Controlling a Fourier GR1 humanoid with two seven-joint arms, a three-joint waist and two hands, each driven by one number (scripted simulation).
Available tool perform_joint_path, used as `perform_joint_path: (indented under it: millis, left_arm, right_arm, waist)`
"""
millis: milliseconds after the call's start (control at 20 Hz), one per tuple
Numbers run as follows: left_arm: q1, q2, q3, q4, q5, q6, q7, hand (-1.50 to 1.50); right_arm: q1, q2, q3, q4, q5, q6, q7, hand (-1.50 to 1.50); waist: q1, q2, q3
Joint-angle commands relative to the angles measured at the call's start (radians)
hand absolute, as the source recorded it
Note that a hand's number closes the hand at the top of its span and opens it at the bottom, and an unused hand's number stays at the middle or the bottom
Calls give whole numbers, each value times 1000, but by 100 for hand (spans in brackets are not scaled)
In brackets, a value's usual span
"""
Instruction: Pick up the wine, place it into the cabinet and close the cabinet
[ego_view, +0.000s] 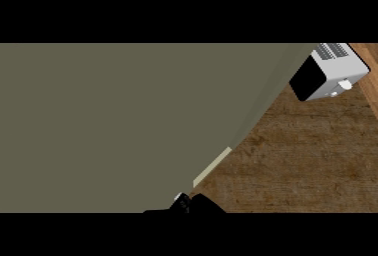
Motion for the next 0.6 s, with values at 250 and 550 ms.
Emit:
perform_joint_path:
  millis: [250, 550]
  left_arm:
    - [44, -16, 104, 12, 49, -115, 52, -150]
    - [41, -48, 111, -32, 13, -101, 113, -150]
  right_arm:
    - [-408, 24, -150, 401, -93, -174, -48, 150]
    - [-473, 24, -286, 612, -132, -74, -179, 150]
  waist:
    - [4, 3, 1]
    - [-12, 6, 2]
